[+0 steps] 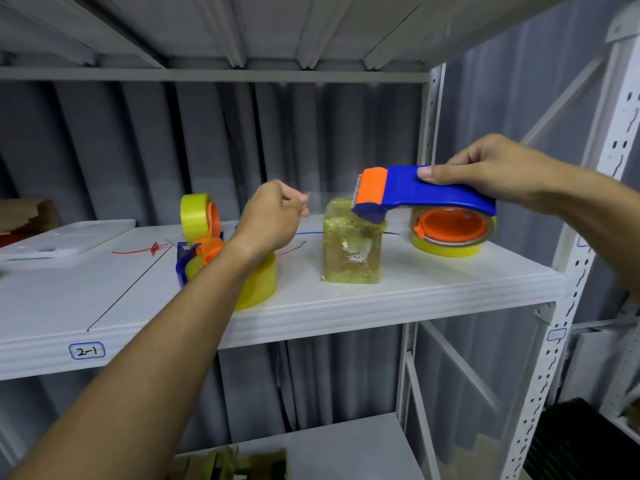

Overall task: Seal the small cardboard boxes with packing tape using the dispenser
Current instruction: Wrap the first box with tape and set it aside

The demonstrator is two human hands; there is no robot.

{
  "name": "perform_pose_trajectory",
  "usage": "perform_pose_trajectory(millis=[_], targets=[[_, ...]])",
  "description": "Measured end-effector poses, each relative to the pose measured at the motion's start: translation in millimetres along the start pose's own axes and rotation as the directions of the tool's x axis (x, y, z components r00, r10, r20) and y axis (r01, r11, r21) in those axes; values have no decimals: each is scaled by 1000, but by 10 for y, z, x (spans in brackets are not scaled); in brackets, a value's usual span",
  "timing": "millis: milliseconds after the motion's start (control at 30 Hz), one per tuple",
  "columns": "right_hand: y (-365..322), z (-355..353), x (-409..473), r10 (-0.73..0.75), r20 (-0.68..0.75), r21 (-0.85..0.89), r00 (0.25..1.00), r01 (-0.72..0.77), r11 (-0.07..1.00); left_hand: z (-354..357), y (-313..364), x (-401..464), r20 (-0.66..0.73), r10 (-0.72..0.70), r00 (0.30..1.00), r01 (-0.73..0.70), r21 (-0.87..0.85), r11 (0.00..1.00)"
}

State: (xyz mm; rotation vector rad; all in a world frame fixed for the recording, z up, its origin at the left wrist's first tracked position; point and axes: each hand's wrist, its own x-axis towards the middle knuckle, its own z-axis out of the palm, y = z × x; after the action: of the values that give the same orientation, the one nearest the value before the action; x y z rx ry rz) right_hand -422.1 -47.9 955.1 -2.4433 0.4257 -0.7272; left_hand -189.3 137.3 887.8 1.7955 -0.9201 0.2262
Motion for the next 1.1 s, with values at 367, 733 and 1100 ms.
perform_pose_trajectory(millis=[367, 733, 1100], targets=[[122, -80, -9, 75, 14, -34, 997, -75, 997, 106, -3, 25, 123, -4, 992, -5, 74, 997], [204, -75, 125, 117, 27, -62, 993, -115, 991, 144, 103, 102, 238, -120, 964, 84, 159, 984], [282, -31, 201, 173, 47, -51, 984, -170, 984, 165, 163, 148, 324, -291, 900, 260, 135, 956]])
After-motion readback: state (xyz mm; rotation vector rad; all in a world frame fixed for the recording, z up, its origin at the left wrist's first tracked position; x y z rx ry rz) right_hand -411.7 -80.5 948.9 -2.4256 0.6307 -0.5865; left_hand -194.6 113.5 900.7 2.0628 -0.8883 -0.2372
